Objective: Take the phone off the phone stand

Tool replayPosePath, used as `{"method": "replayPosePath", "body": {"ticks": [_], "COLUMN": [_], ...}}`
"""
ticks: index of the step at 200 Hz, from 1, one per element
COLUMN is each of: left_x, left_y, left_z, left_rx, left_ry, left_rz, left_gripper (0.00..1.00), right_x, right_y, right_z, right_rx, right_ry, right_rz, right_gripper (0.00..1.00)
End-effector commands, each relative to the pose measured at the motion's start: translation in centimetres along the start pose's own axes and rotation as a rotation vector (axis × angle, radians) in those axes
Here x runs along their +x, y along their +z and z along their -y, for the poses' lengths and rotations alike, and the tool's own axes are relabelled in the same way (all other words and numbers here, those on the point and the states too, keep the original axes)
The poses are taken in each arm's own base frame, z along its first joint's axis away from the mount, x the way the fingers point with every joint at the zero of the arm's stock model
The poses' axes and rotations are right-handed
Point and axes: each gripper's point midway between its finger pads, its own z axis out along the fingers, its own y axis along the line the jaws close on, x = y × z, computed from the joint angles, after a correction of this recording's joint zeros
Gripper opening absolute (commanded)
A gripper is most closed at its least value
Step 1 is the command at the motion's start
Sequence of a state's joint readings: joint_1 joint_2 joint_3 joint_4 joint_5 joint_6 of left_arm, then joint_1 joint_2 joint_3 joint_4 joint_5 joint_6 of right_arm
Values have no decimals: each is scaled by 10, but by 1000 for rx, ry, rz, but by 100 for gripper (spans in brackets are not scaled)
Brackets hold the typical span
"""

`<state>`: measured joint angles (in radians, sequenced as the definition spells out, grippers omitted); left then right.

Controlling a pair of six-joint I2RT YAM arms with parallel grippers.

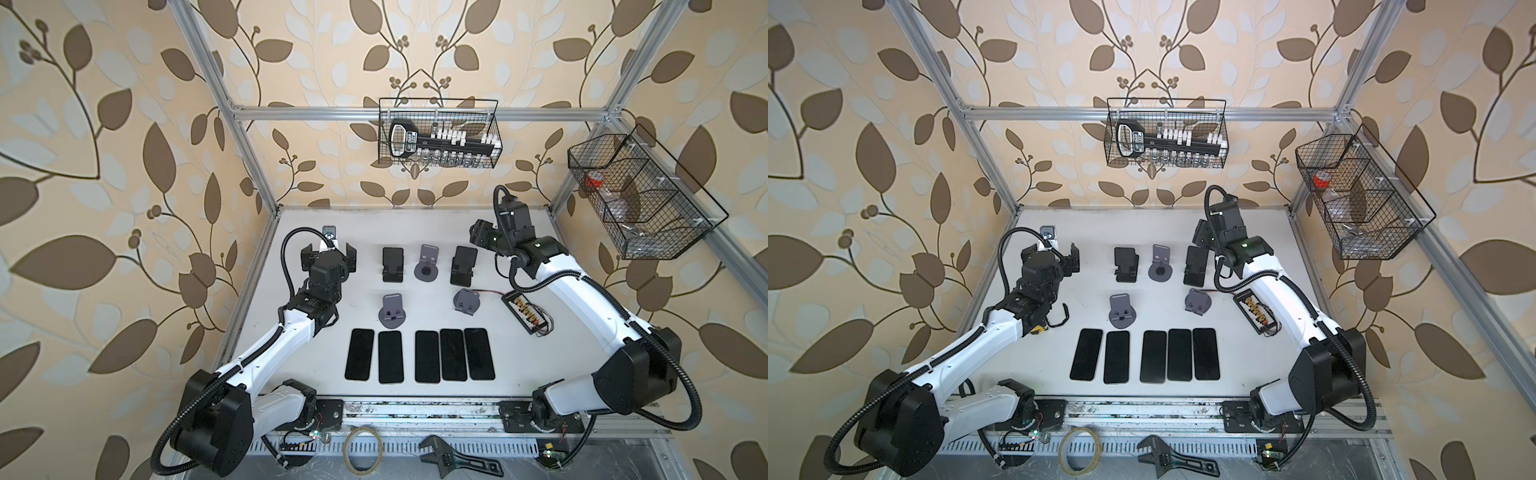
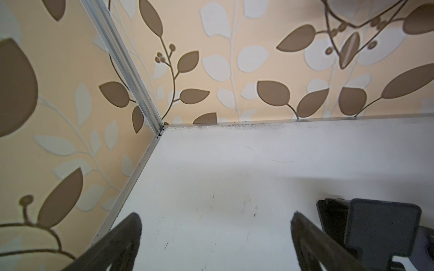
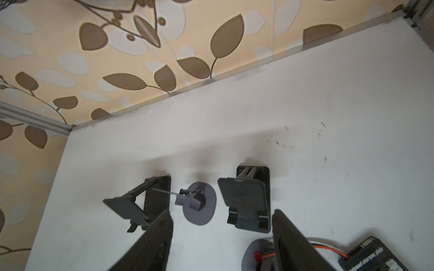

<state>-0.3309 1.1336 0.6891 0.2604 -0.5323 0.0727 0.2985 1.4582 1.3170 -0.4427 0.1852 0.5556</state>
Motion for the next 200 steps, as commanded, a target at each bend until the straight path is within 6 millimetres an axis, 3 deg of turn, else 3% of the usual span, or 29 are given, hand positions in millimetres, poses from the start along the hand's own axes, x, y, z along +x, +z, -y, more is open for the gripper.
{"method": "replayPosePath", "body": {"ticks": [1, 31, 51, 75, 110, 137, 181, 200], "left_x": [-4, 30, 53, 75, 103, 124, 134, 136], "left_y": [3, 7, 9, 10, 9, 9, 24, 29], "left_z": [-15, -27, -32, -36, -34, -34, 16, 10], "left_rx": [-51, -106, -143, -175, -159, -154, 114, 89], "left_ry": [-35, -25, -22, -20, 9, 24, 99, 77], "left_rz": [54, 15, -25, -53, -98, -93, -88, -99], "left_gripper": [99, 99, 99, 98, 92, 94, 98, 99], "right_x": [-6, -12, -1, 20, 56, 74, 74, 71], "right_y": [14, 17, 19, 22, 33, 38, 26, 11], "right_z": [31, 102, 159, 205, 226, 234, 229, 223], "right_rx": [73, 209, 283, 281, 256, 263, 217, 188], "right_ry": [-39, -11, 74, 125, 72, 60, 10, -26], "right_rz": [54, 178, 175, 173, 198, 240, 390, 493], "right_gripper": [68, 71, 72, 75, 78, 82, 85, 85]}}
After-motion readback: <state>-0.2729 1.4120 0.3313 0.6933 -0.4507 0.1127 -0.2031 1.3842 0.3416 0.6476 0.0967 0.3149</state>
